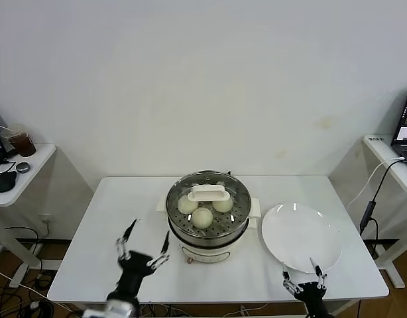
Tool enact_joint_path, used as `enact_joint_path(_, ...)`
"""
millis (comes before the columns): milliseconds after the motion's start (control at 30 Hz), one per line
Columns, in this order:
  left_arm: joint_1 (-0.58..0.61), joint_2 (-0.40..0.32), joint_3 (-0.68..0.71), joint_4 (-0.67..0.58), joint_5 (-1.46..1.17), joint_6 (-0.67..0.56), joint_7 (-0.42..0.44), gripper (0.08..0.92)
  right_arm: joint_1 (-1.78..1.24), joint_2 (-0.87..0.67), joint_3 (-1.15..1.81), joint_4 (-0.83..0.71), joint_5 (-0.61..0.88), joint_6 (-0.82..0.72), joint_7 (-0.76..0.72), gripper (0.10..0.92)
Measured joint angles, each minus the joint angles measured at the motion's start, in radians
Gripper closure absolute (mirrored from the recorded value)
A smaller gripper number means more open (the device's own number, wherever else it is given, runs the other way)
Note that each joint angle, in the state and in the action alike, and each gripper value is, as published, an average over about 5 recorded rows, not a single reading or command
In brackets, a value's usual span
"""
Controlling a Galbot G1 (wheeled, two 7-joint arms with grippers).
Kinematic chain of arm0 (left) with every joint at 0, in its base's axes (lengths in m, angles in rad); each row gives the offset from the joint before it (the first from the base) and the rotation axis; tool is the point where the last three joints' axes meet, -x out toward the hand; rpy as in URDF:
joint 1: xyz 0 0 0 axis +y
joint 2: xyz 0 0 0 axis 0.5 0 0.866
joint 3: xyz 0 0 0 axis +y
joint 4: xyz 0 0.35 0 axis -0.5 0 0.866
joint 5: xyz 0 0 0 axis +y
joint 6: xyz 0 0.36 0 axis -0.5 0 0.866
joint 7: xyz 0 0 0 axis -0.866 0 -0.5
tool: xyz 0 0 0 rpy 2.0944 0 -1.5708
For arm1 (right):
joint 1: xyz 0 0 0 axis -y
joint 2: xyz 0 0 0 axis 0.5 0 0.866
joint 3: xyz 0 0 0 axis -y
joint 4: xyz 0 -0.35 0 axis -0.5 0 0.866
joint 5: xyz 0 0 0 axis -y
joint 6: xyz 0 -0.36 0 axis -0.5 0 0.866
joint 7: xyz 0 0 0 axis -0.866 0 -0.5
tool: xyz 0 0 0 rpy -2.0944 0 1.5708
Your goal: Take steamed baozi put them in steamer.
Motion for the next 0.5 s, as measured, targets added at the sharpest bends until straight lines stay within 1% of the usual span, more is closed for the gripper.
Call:
enact_joint_path(200, 0.117, -0.033, -0.089, 0.042, -0.219, -0.111, -0.02, 0.177, -0.034, -0.026, -0.019, 0.04, 0.031, -0.027, -0.005, 0.203)
enact_joint_path(500, 0.188, -0.054, -0.171, 0.136, -0.32, -0.238, 0.014, 0.177, -0.054, -0.044, -0.034, 0.082, 0.059, -0.057, -0.019, 0.203)
